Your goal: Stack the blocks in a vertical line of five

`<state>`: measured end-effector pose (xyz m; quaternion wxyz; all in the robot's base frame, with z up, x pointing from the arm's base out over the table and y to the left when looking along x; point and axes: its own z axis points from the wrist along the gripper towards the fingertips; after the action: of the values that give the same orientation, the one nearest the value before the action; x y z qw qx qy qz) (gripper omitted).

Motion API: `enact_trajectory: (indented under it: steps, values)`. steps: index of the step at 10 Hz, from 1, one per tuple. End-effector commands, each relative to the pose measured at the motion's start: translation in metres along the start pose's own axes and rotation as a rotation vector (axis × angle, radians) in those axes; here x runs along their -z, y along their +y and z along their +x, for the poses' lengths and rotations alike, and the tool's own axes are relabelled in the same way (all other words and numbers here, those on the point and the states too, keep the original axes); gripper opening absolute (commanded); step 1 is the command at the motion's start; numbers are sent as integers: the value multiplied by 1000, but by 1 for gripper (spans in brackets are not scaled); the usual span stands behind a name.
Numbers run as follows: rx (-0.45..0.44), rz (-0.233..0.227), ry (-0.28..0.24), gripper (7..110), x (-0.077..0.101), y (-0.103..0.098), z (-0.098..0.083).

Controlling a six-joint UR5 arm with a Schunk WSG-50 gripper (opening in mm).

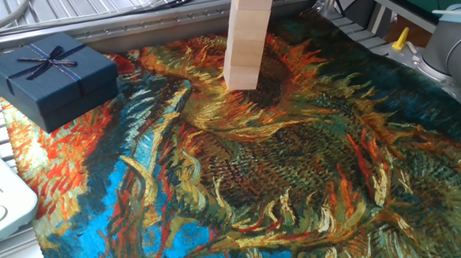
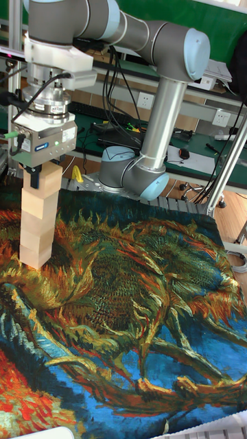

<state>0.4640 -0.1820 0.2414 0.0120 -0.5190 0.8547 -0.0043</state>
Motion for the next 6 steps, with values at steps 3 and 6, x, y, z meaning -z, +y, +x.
enact_trajectory:
  steps: [3, 6]
  values:
    - [15, -1, -7, 7, 1, 0, 0]
    - [20, -10, -11, 22, 0, 2, -1]
